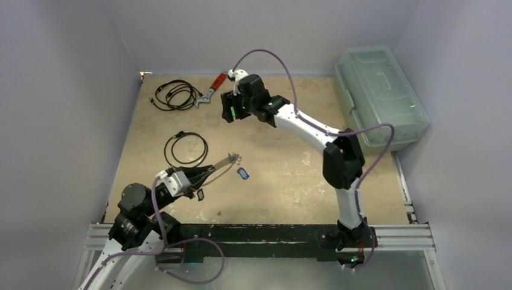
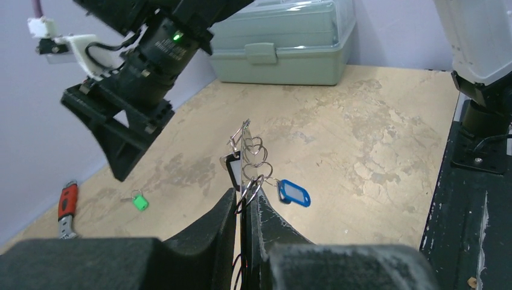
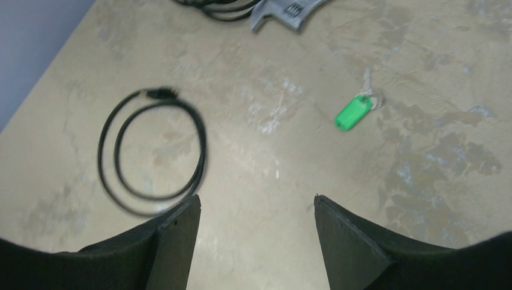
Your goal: Put the keys on the keyring
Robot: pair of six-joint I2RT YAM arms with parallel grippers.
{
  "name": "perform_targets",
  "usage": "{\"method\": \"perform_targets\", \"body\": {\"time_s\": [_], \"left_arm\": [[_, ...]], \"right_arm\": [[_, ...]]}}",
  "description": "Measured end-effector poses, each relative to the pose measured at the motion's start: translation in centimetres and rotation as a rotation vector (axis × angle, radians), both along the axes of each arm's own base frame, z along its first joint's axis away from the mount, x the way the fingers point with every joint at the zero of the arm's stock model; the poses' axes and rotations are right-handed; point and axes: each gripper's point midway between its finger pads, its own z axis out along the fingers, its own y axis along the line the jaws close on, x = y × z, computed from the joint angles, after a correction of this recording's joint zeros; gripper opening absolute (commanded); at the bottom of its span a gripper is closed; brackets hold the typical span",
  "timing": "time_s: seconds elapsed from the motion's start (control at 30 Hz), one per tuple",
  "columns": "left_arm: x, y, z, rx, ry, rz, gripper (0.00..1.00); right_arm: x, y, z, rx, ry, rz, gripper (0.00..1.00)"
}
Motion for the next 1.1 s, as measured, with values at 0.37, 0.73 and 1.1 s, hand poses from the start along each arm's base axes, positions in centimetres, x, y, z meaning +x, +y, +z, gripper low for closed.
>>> {"method": "perform_targets", "body": {"time_s": [0.37,0.73,1.1], "left_arm": [[-0.3,-0.4,-0.3,0.009,0.012,-0.031,0.00],[-2.4,-2.1,0.1,-0.005,0.024,-0.191,0.00],[-3.3,-3.8,0.3,-0.025,0.071,-0.316,0.00]], "right_arm": [[-14.1,-6.1,12.8,0.218,-0.502,0.451,0.71],[-23.7,-7.1,14.5,0.283,-0.653,0.882,0.64],[-29.9,-4.5,11.7,0.286,-0.565,1.091,0.46]]}}
